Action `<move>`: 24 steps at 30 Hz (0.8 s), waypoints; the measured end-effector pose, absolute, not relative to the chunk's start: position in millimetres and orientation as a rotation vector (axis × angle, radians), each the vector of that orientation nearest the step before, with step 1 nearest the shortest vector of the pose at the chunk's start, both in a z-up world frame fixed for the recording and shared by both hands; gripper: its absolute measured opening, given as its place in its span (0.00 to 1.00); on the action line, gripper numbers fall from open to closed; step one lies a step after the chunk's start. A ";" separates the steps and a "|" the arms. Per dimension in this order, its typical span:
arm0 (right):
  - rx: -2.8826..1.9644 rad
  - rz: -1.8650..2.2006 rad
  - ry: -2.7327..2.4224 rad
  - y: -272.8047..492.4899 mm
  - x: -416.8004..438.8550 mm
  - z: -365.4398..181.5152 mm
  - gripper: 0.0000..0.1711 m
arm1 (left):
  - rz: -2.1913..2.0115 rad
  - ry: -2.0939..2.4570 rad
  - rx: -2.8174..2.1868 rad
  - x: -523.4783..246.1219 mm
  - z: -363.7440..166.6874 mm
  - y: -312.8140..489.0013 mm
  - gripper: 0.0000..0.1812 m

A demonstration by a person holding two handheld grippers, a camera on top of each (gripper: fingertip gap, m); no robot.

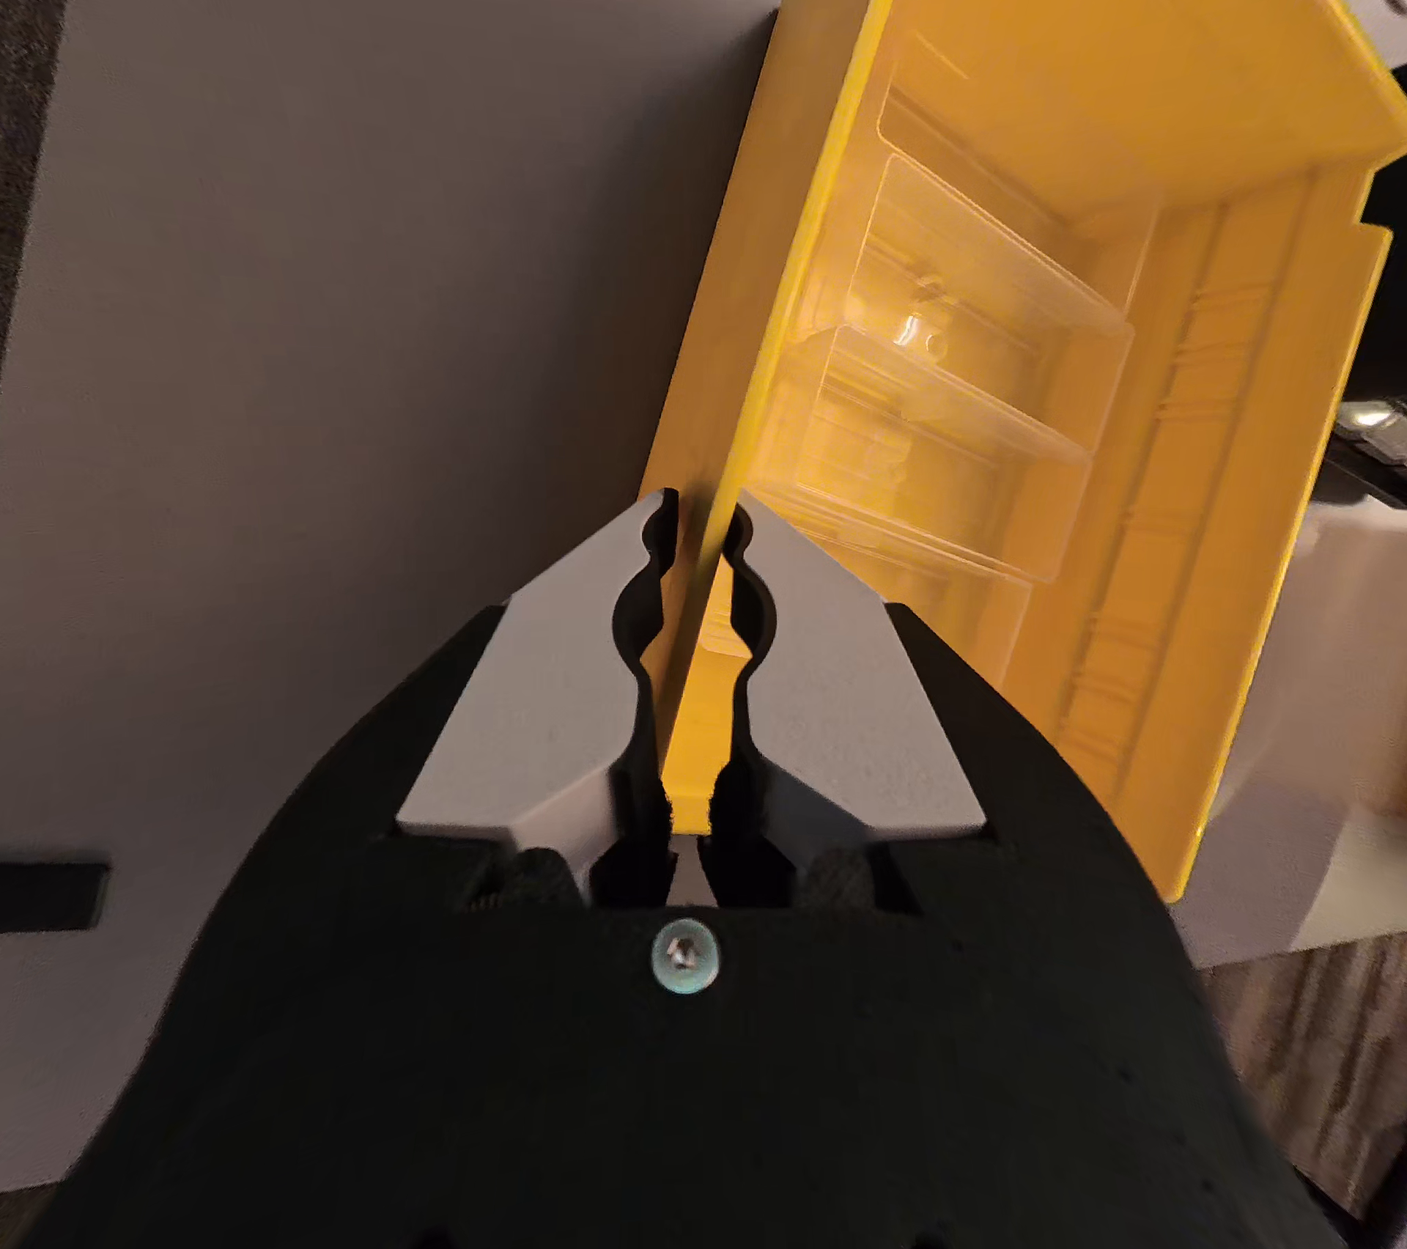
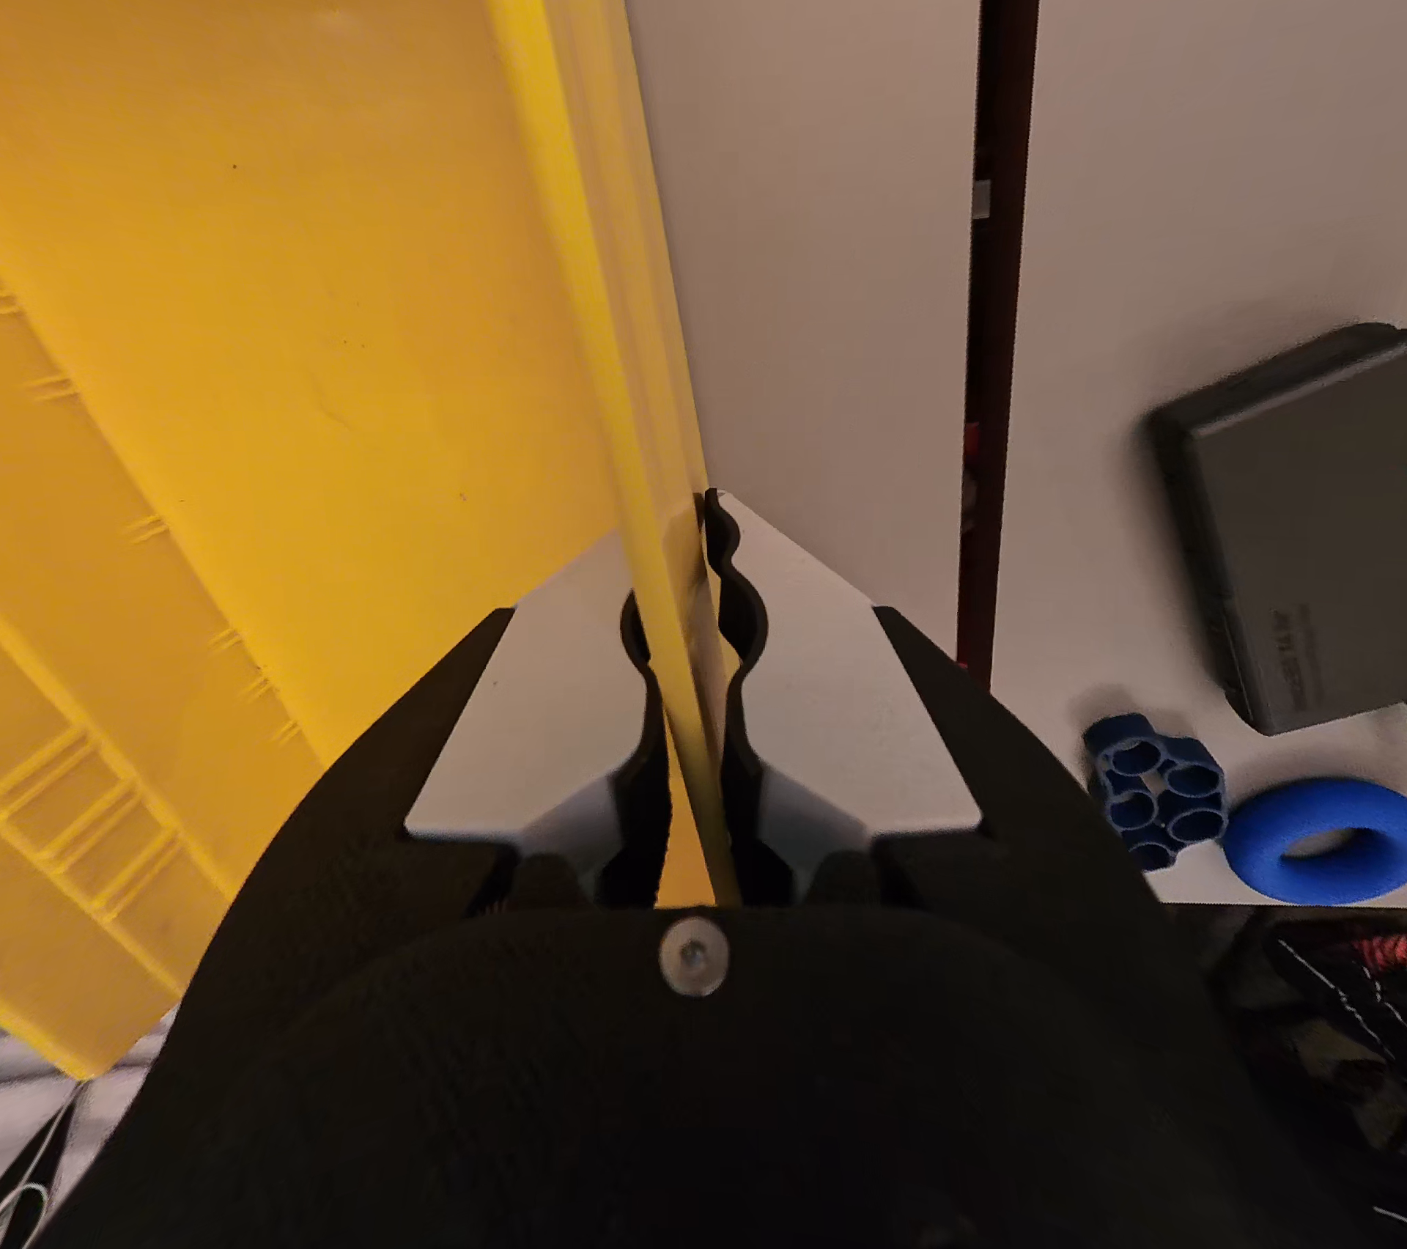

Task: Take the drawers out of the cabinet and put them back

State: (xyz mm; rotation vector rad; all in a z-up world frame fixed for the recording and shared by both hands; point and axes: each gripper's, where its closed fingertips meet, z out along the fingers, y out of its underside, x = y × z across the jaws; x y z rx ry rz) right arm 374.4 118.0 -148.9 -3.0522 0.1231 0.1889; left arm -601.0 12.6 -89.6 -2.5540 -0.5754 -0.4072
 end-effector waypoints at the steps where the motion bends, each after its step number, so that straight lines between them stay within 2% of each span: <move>1: -3.053 0.184 0.123 118.7 373.5 -149.0 0.02 | -0.395 -0.574 -2.555 -602.5 -89.6 13.5 0.05; 24: -3.053 0.172 0.101 119.1 365.6 -148.5 0.02 | -0.361 -0.575 -2.478 -604.7 -89.3 26.7 0.04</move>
